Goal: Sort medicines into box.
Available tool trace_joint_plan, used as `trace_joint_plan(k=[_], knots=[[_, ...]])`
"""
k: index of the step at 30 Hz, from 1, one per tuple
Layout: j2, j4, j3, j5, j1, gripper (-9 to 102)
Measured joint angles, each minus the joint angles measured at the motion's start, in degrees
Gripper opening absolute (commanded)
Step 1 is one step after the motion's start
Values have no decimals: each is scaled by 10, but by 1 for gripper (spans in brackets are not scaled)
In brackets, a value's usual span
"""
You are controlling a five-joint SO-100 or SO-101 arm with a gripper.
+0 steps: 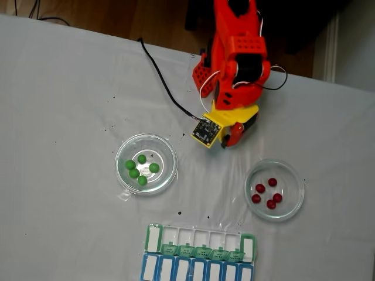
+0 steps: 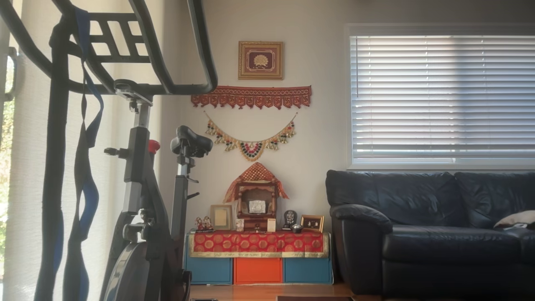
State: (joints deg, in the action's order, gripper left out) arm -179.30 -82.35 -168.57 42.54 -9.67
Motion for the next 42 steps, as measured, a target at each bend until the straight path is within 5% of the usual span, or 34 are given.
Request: trace_joint_plan(k=[14,22,29,42], knots=[[0,3,1,-46,-13,2],[1,90,30,-157,-40,2],[40,86,191,-239,-67,2],[473,-3,590,-256,-121,2]])
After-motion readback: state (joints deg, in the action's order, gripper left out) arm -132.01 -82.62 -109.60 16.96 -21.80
